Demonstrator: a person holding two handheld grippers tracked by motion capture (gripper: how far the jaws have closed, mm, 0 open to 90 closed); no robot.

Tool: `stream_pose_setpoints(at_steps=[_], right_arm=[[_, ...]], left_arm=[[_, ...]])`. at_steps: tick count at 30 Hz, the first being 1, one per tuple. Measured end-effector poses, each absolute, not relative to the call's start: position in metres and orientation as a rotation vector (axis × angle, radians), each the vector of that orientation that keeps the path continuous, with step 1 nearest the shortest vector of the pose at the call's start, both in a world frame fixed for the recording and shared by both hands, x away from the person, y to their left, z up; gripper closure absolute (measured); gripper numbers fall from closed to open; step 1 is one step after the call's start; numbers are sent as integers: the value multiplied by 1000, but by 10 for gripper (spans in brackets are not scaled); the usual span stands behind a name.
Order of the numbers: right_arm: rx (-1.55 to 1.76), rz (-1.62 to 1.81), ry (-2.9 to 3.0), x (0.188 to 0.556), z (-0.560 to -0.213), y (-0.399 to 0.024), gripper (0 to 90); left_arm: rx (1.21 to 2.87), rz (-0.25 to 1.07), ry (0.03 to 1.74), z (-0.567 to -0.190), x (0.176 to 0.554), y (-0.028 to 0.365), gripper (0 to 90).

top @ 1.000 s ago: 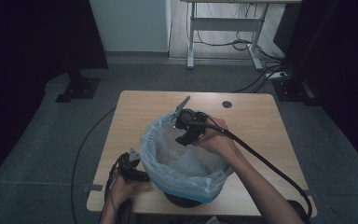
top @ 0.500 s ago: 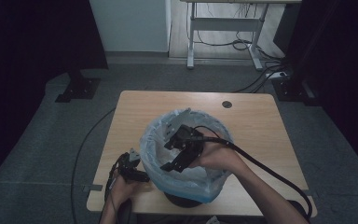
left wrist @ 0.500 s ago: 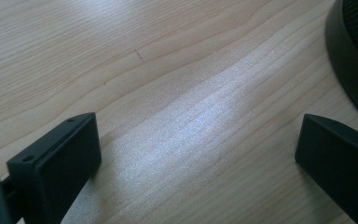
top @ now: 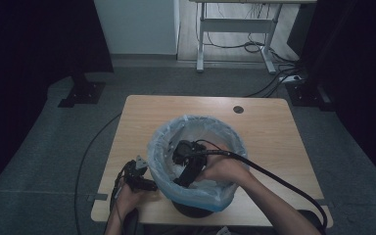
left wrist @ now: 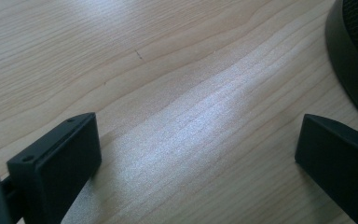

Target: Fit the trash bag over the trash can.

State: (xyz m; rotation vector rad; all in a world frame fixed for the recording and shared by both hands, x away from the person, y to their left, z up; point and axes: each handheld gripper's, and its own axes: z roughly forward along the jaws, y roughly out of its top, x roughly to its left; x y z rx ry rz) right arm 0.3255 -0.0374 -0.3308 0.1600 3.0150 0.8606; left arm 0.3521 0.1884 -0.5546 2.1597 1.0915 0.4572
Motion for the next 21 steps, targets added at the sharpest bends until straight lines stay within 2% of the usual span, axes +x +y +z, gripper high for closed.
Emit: stream_pose_setpoints(at_steps=[5,12,21], right_arm=[[190,1016,2938,334,-306,-56,227],[249,1074,2830,344,-292,-77,148],[320,1151,2726,351,-282,-104,132]], left_arm=[[2159,457,1092,-555,352,188,0],[2159,457,1092,-555,352,189,0],[2159,457,1092,-555,352,188,0]])
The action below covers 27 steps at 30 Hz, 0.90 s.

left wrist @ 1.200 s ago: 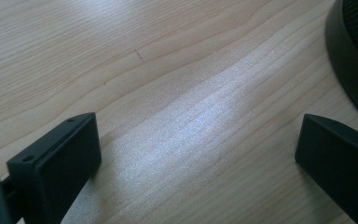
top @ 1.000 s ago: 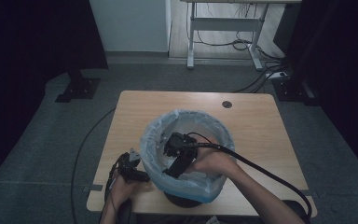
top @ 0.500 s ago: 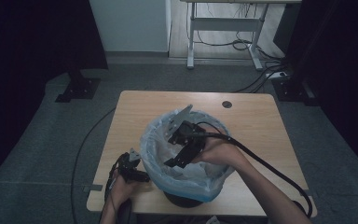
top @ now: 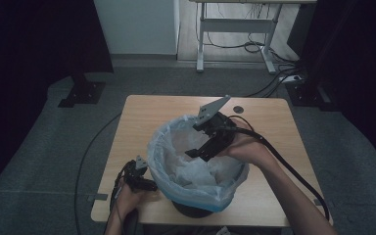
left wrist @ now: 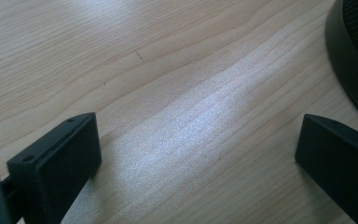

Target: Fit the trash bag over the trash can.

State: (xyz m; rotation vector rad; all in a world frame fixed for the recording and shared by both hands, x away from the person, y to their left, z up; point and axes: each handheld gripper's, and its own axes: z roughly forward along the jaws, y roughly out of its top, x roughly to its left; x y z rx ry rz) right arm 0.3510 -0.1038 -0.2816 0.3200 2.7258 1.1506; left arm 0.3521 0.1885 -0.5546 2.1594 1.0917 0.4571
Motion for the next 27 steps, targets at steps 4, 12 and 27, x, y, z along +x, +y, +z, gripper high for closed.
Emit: stream_pose_setpoints(at_steps=[4,12,27], right_arm=[[360,1177,2666,354,-279,-118,132],[479,1203,2585,362,-282,-147,131],[583,1279,2492,367,-285,-194,131]], left_arm=[[2159,457,1092,-555,352,188,0],[2159,457,1092,-555,352,189,0],[2159,457,1092,-555,352,188,0]])
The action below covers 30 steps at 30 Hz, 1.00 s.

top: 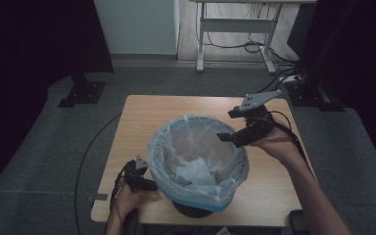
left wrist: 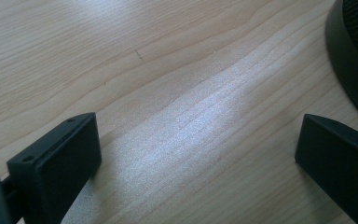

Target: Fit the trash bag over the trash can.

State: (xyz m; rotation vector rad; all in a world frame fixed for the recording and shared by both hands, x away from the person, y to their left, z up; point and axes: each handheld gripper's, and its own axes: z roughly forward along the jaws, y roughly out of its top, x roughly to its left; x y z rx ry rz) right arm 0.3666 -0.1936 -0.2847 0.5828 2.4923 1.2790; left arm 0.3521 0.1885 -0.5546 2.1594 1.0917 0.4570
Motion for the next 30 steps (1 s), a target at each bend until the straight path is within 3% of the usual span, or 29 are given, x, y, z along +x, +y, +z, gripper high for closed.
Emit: stream_pose_setpoints(at_steps=[30], right_arm=[[765,1257,2381,367,-324,-273,131]], left_arm=[[2159,458,1092,-555,352,188,0]])
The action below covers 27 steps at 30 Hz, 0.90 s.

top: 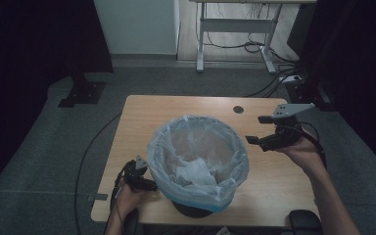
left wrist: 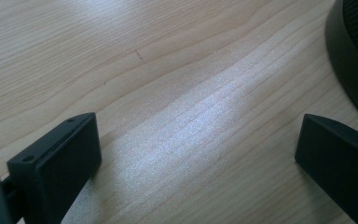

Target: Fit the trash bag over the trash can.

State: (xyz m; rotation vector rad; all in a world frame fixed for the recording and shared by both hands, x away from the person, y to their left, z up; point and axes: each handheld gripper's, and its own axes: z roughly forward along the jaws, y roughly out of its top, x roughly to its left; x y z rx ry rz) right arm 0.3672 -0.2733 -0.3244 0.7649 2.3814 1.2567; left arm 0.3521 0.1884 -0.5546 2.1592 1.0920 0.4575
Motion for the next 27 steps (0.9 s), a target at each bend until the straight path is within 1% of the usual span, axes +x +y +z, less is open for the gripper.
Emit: stream_pose_setpoints(at_steps=[18,27], right_arm=[[819,1246,2317,361,-362,-300,130],[849,1202,2298,359,-391,-306,131]], left_arm=[[2159,458,1093,-555,352,188,0],[2158,459,1093,-555,352,188,0]])
